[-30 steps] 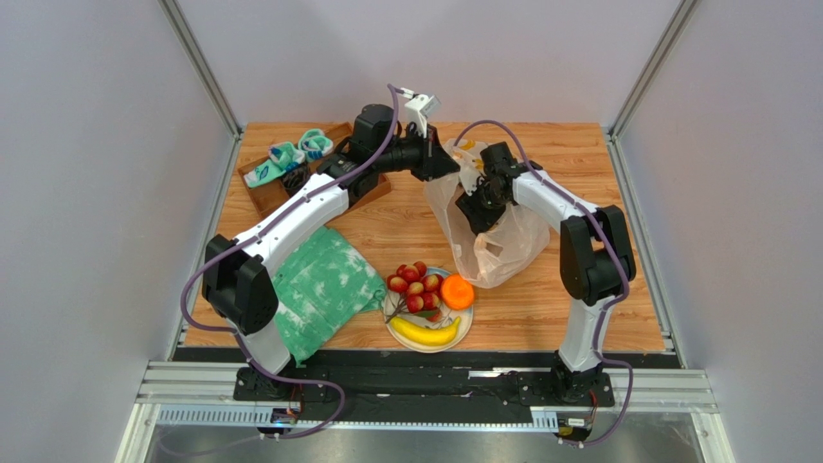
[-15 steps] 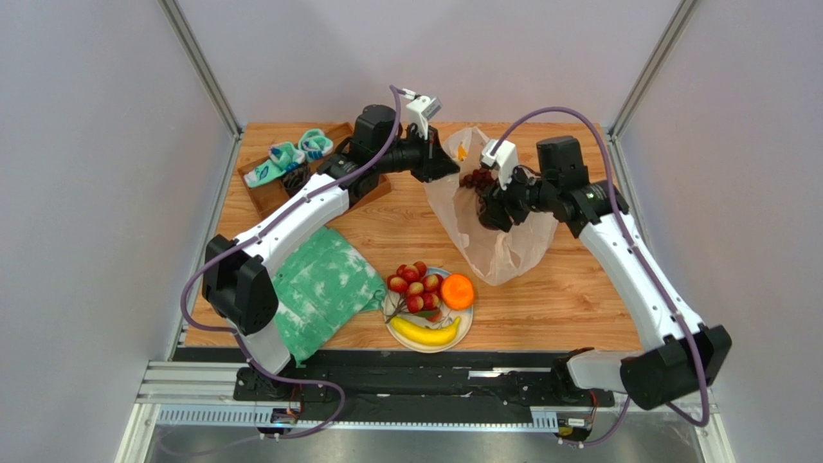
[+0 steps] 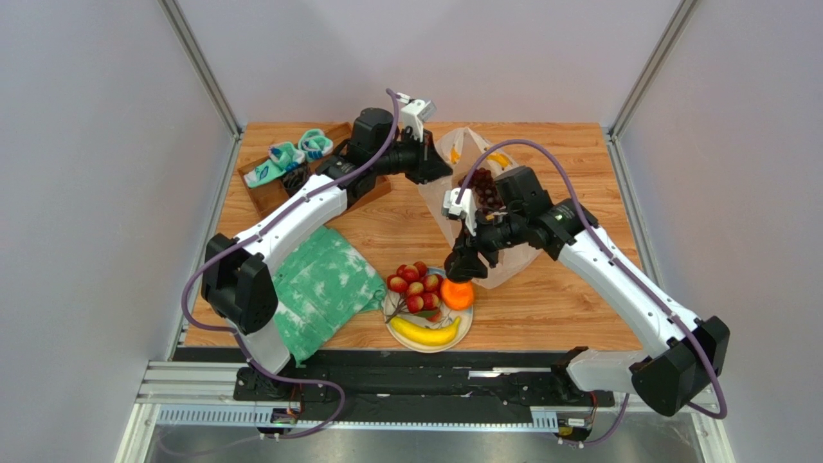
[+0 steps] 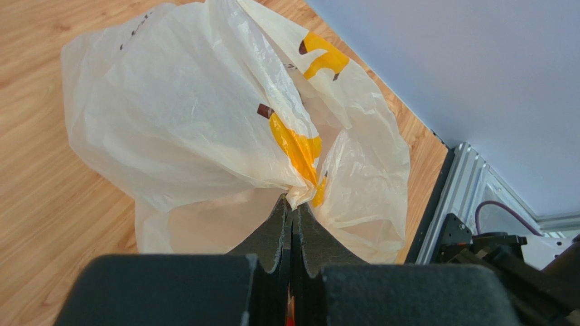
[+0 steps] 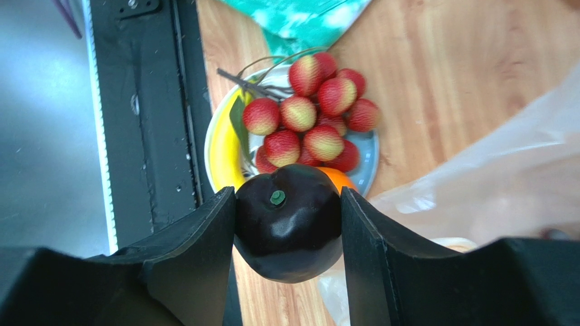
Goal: Take the fake fruits out of the plastic bag
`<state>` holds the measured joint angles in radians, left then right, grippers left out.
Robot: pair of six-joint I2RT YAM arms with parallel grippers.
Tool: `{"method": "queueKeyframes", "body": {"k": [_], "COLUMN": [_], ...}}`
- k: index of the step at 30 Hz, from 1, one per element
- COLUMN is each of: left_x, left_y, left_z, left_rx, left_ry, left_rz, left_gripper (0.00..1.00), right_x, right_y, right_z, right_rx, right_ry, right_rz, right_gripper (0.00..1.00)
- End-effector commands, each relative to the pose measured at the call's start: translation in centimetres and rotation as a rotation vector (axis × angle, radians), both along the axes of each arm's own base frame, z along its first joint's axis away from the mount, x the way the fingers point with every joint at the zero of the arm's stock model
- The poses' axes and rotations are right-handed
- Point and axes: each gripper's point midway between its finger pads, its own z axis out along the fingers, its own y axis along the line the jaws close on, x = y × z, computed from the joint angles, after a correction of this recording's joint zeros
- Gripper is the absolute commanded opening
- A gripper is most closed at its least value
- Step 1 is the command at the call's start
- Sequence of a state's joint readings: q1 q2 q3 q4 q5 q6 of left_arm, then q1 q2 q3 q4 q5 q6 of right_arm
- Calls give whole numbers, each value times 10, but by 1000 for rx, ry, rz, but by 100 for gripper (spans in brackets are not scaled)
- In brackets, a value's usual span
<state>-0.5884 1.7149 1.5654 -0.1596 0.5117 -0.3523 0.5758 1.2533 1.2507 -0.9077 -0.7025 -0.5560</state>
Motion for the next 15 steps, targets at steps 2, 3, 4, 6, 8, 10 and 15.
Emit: {"method": "queueKeyframes", "body": {"k": [2, 3, 4, 6, 8, 10, 15], "left_x": [8, 8, 8, 9, 8, 8, 4], "left_y": [8, 7, 7, 6, 6, 6, 9], "left_z": [7, 6, 6, 5, 4, 4, 8], "left_rx": [-61, -61, -65, -68, -70, -72, -68], "left_ry": [41, 44, 47, 59, 63, 64, 49], "left_rz": [24, 21, 21, 22, 19, 19, 16], "left_gripper": [0, 0, 0, 0, 0, 0, 0], "right_x": [-27, -28, -31, -37, -42, -44, -53], "right_y": [23, 26, 28, 32, 33, 34, 41], "right_z": [-24, -28, -32, -46, -58, -71, -86], "right_rx": [7, 9, 7, -8, -23, -41, -55], "right_ry": [31, 32, 39, 60, 58, 37, 23], "right_rz": [158, 167, 183, 210, 241, 256, 295], "right_gripper": [43, 43, 43, 43, 43, 43, 43]}}
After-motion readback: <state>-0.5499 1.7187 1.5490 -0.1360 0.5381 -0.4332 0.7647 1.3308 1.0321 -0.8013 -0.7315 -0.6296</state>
